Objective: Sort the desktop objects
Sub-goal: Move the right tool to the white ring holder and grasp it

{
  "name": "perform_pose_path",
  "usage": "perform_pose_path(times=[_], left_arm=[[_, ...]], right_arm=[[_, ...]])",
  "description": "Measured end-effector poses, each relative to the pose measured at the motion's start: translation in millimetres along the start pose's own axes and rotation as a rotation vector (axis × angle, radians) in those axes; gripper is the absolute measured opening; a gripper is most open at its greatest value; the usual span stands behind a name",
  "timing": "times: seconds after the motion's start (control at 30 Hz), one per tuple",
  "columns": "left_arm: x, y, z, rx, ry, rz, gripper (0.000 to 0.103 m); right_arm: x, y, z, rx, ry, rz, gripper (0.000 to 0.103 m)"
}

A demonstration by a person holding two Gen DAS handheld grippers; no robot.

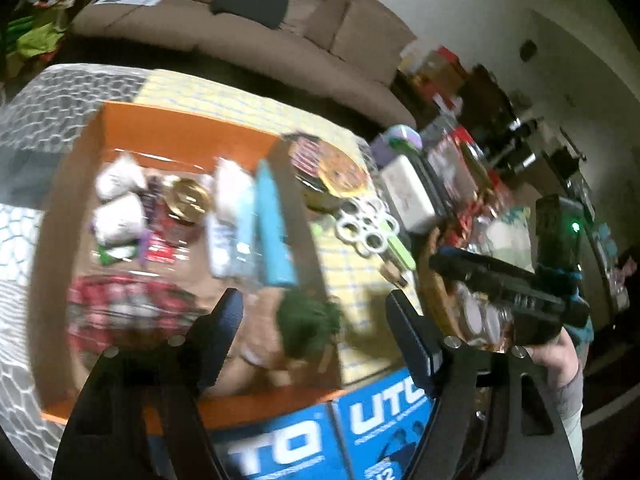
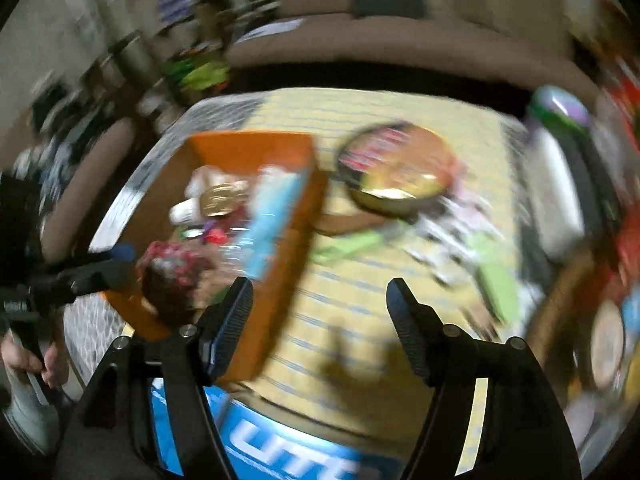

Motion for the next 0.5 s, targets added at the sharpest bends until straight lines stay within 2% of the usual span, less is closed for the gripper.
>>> perform_pose_path(times=[0.1,0.17,0.27,0.33,0.4,0.5], left_arm=[[3,-26,15,0.000,0.010,0.061,0.076],[3,-42,25,-0.021,0.019,0.105,0.077],[1,-63,50,-0.045,0.058,0.140,0.078],[-6,-75,74,-0.016,0.102,0.089,0.080],[-17,-87,98,0.043,0.126,0.028,0.079],[-36,-88,131,0.057,0.111,-0.101,0.080]], right_arm=[[1,-51,1,-0.072,-0.036,0.182,0.067],[-4,-78,9,-0.054,-0.047,0.234,0.066],[-16,-102,23,0.014,-0.048,0.238,0.063],[-30,-116,32,0.036,-0.043,0.250,0.060],[-39,-129,39,0.074,-0.033,0.254,0.058],[-49,-144,51,0.126,-0.009,0.231,0.054]])
Point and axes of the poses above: each gripper's, at about its wrist camera, not at the fingertips, and z roughly the way its jaws point, y to its left, x to its underside, the point moved 9 cm from there along z, roughly the way its jaws point, and after that the axes turned 8 degrees about y, right-handed, at the moved point
